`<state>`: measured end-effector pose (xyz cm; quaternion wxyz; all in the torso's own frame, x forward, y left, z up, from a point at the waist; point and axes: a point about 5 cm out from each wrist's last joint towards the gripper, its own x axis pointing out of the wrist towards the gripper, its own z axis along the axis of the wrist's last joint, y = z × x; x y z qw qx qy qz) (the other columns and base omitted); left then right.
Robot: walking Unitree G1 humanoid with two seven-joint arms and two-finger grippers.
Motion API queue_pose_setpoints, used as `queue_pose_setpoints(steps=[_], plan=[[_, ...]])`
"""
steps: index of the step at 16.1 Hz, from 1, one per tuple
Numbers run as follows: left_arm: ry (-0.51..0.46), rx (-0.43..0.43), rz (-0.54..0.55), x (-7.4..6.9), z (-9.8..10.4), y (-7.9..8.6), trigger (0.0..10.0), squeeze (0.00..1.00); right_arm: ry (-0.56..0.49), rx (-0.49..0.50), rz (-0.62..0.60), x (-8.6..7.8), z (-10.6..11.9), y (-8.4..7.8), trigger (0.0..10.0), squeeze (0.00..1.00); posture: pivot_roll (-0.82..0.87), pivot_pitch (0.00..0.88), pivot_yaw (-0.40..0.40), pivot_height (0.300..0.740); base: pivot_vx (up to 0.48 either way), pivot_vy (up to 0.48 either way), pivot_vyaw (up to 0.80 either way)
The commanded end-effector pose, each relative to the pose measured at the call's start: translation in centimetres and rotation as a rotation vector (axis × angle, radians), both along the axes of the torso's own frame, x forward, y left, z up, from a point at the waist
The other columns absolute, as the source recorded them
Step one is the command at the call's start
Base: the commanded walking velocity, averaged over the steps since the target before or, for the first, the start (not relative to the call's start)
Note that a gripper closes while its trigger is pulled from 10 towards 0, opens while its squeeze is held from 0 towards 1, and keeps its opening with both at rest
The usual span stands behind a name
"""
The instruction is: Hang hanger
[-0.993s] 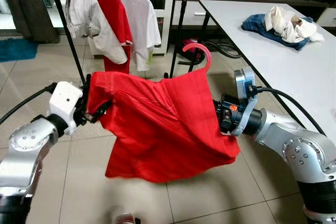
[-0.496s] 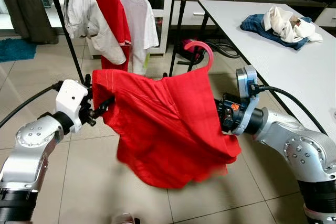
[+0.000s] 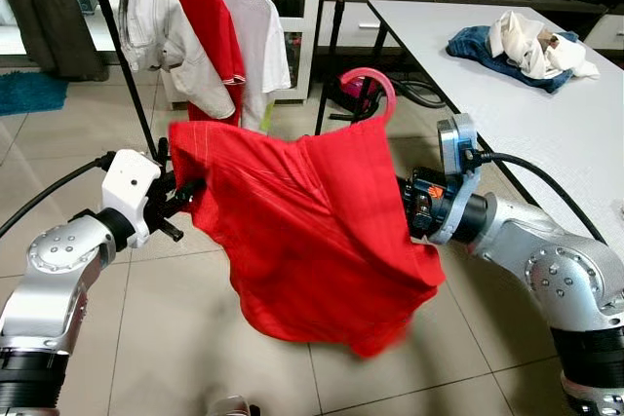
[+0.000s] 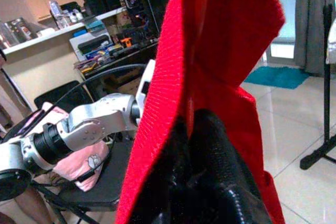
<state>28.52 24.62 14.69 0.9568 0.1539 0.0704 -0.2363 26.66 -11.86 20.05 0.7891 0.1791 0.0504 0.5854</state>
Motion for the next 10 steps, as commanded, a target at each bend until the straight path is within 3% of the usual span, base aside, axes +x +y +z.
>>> queue_pose_setpoints(steps=[1,5,7,10], plan=[[-0.015,-0.005,-0.017,-0.1,0.6,0.0,0.0,0.0,-0.024,0.015,-0.003,0.0,0.7,-0.3,10.0,0.0,0.0,0.022,-0.084,0.74,0.0,0.0,0.0],[-0.02,-0.026,0.005,-0.1,0.7,0.3,0.0,0.0,-0.022,0.02,-0.005,-0.1,0.7,-0.3,10.0,0.0,-0.01,0.023,-0.081,0.74,0.0,0.0,0.0],[-0.059,-0.123,0.085,0.2,1.5,1.0,0.0,0.0,-0.018,0.021,-0.006,-0.2,0.6,-0.3,10.0,0.0,-0.01,0.018,-0.081,0.74,0.0,0.0,0.0],[-0.076,-0.173,0.206,0.2,1.6,2.6,0.0,0.0,-0.014,0.03,-0.019,-0.1,0.6,-0.3,10.0,0.0,-0.01,0.014,-0.08,0.74,0.0,0.0,0.0]])
